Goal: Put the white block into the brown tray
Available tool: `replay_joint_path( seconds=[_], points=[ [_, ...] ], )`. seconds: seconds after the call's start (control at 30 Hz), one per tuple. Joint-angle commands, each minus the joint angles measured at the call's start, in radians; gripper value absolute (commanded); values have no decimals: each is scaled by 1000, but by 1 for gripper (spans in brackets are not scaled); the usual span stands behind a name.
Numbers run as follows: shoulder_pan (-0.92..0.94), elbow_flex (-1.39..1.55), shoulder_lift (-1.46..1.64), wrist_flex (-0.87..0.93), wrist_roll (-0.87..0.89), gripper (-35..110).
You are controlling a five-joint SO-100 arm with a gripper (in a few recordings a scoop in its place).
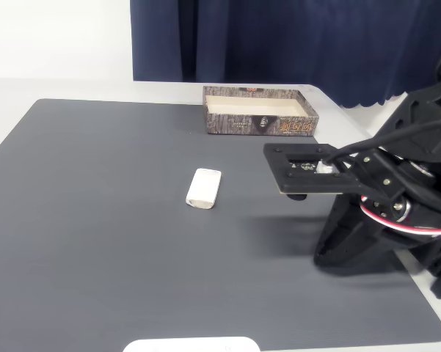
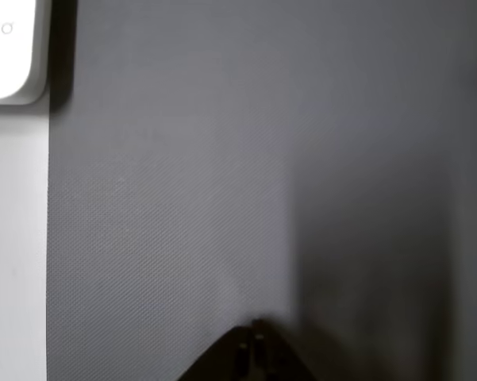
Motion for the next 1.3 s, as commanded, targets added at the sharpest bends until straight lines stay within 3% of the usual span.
replay_joint_path(
  seconds=[0.0, 0.47, 1.27],
  points=[
    [-6, 2, -21, 67, 23, 0],
    [12, -121, -158, 75, 43, 0],
    [265, -950, -1138, 48, 20, 0]
  ],
)
